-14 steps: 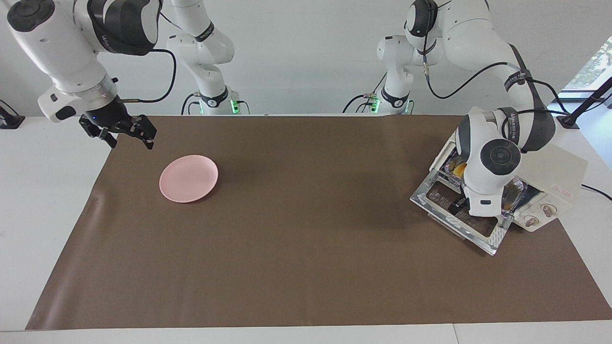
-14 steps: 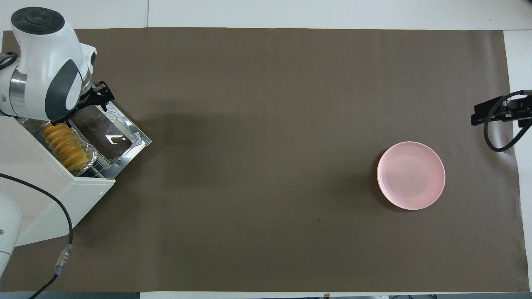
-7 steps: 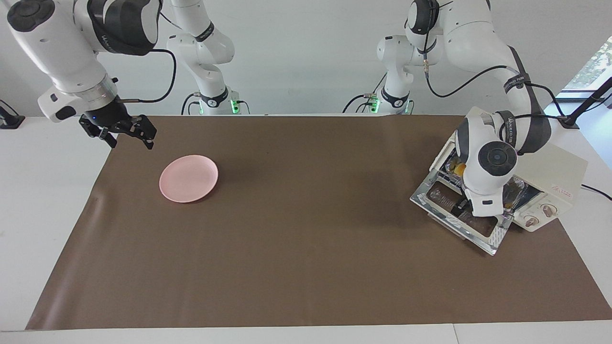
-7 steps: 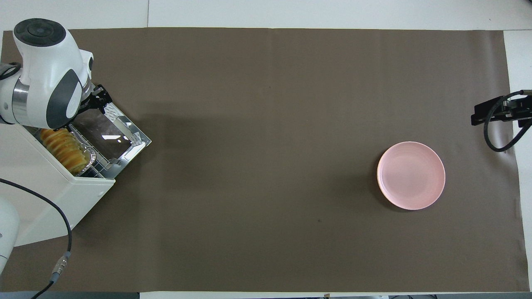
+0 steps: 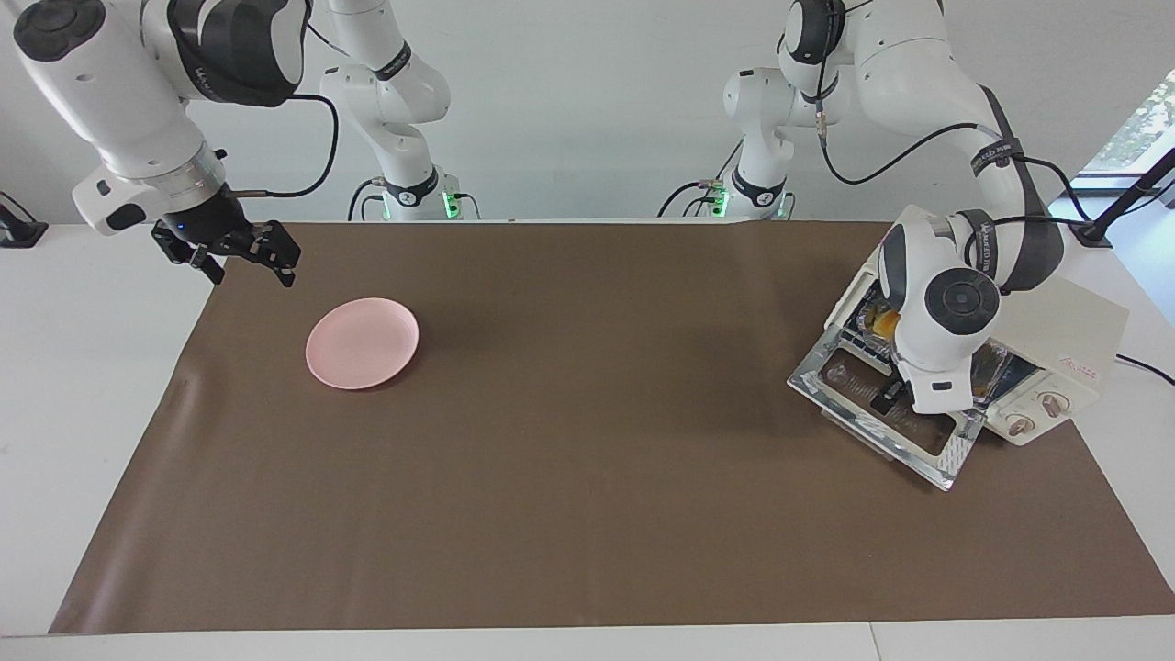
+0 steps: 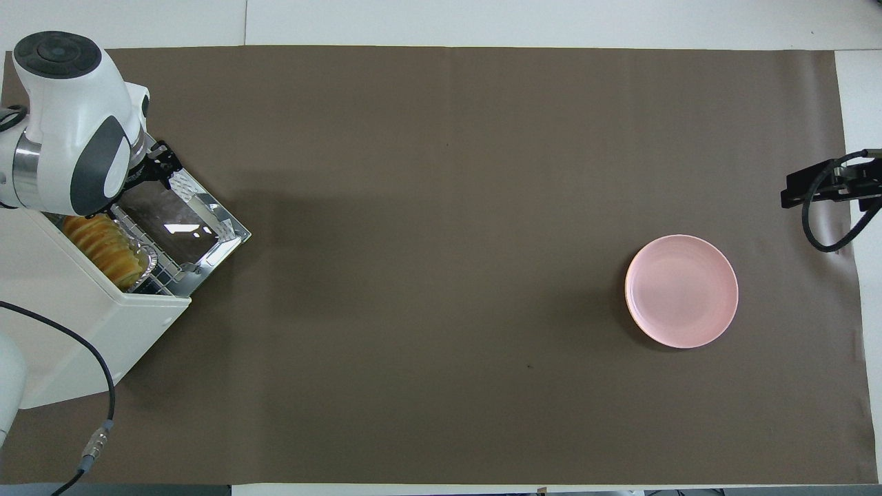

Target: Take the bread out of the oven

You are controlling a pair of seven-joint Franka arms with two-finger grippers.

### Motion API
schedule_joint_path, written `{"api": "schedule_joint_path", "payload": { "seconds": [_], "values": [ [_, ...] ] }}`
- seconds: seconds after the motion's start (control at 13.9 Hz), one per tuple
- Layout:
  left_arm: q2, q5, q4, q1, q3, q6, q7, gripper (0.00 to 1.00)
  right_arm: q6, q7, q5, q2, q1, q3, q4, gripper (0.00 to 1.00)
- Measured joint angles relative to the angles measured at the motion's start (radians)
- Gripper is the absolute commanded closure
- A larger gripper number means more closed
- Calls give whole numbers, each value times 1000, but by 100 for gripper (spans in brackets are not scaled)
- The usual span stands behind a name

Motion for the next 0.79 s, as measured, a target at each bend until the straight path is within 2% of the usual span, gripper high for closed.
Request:
{"api": "schedule_joint_path", "payload": {
  "seconds": [0.79],
  "values": [
    [-6, 1, -6, 24, 3, -7, 0, 0, 0, 0, 0, 0, 0, 0, 0, 0]
  ]
}}
